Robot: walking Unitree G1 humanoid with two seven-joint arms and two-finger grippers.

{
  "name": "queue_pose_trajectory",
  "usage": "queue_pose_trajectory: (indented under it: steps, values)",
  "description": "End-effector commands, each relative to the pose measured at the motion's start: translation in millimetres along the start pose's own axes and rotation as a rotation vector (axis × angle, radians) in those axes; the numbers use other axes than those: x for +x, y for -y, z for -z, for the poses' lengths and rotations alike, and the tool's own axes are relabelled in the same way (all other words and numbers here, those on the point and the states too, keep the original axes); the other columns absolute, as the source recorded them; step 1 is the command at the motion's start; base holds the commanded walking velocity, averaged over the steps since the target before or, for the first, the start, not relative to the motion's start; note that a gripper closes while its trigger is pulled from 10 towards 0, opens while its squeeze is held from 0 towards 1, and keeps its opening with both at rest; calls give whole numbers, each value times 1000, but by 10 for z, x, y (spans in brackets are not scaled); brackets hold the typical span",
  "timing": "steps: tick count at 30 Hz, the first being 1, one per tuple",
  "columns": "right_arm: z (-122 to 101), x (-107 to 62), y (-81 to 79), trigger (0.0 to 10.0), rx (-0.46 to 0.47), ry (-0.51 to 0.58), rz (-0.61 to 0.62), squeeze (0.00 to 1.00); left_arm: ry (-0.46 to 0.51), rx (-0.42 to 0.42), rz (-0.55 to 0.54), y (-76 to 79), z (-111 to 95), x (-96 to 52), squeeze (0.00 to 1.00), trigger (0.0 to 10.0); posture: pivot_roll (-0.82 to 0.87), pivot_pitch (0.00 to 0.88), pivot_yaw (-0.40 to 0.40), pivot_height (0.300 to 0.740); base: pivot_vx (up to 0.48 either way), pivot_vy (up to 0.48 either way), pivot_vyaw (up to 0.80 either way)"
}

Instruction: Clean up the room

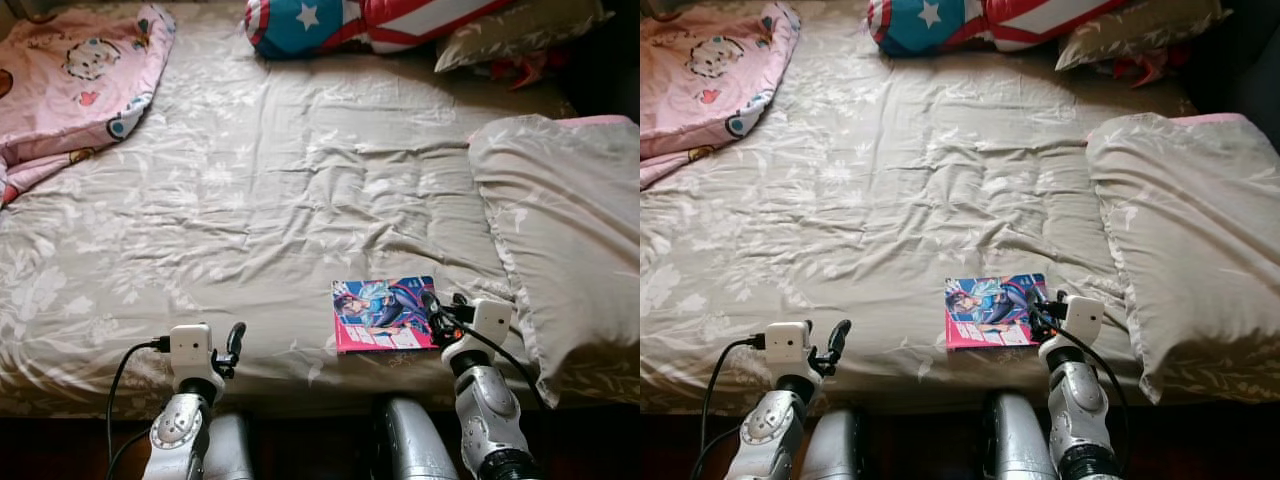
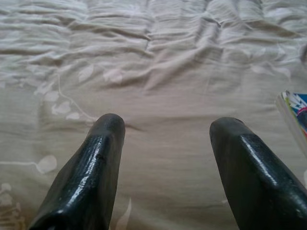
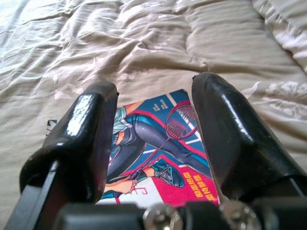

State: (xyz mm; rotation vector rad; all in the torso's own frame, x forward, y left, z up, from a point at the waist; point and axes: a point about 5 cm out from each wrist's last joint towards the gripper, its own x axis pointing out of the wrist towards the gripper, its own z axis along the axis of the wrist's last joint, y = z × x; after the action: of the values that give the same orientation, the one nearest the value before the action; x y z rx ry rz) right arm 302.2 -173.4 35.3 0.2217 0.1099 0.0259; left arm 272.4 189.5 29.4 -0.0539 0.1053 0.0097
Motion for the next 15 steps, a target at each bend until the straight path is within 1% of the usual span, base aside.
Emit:
queue_pose_trajectory:
  steps: [1,2,4,5,8,11,13,15]
  values:
    - [77,-49,28,10000,-13,-29,8,0,-32,-13,-16,-22,91,-56,0,10000,-23,169,-30,662,0,0,0]
    - [191,-102,52,10000,-44,-84,24,0,-50,-19,-27,-38,123,-59,0,10000,-12,150,-30,672,0,0,0]
    - [229,-124,54,10000,-50,-98,29,0,-58,-24,-37,-68,135,-58,0,10000,-12,146,-29,682,0,0,0]
    - [229,-124,54,10000,-50,-98,29,0,-58,-24,-37,-68,135,-58,0,10000,-12,146,-29,682,0,0,0]
    - [197,-117,29,10000,-54,-72,20,0,-59,-22,-39,-96,136,-63,0,10000,-24,134,-22,697,0,0,0]
    - [165,-106,38,10000,-55,-55,27,0,-59,-20,-37,-99,141,-67,0,10000,-25,126,-21,717,0,0,0]
    - [159,-104,44,10000,-56,-53,29,0,-59,-20,-36,-97,143,-68,0,10000,-25,125,-21,726,0,0,0]
    - [171,-100,52,10000,-74,-71,37,0,-59,-21,-35,-91,146,-67,0,10000,-25,120,-21,726,0,0,0]
